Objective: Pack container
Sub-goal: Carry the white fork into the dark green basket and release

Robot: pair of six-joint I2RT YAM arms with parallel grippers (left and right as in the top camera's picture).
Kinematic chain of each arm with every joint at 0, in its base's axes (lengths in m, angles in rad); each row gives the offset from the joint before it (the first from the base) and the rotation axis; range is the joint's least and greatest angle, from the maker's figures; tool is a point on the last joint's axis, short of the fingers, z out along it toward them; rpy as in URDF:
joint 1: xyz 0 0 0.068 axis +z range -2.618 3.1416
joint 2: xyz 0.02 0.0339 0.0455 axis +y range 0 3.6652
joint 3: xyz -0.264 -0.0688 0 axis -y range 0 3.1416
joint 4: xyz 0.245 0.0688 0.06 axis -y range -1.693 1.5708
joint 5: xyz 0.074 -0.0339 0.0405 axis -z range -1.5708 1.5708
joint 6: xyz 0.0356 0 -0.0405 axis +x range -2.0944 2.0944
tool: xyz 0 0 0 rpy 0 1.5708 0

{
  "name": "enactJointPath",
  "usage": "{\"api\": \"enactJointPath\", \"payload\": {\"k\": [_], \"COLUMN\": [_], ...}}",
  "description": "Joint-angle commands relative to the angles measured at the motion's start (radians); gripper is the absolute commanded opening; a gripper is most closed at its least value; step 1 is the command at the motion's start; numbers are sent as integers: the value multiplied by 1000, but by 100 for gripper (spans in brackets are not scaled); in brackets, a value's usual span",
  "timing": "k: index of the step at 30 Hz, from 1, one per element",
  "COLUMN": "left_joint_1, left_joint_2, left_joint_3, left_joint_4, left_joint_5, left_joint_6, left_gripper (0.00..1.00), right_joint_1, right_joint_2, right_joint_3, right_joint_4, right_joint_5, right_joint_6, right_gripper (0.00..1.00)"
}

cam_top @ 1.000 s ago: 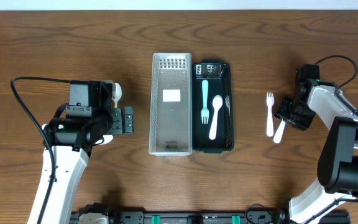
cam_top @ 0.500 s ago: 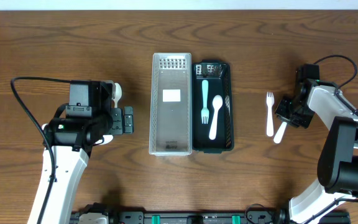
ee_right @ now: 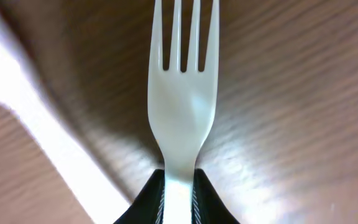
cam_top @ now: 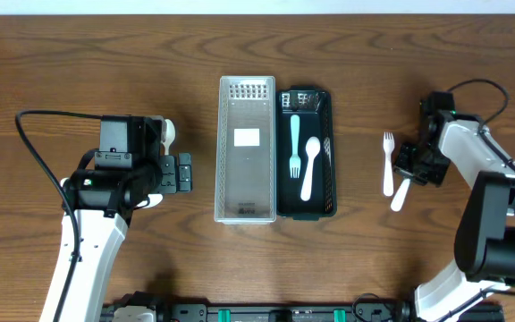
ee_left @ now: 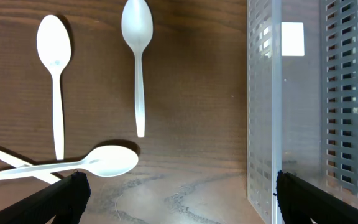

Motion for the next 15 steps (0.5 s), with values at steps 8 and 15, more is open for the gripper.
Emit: {"api": "enactJointPath", "payload": {"k": [8, 15], "left_joint_1": [5, 5], "left_joint_2": [0, 0], "left_joint_3": [18, 18], "left_joint_4": [-3, -3], "left_joint_5": [3, 3], "left_joint_6": [-2, -2], "left_gripper": [98, 98], "right_joint_1": [341, 518], "right_joint_2": [-231, -170], "right_joint_3": [428, 415], "right_joint_4": [-165, -124], "right_joint_5": [-16, -8], "right_joint_6": [19, 139], "right_gripper": [1, 1]}}
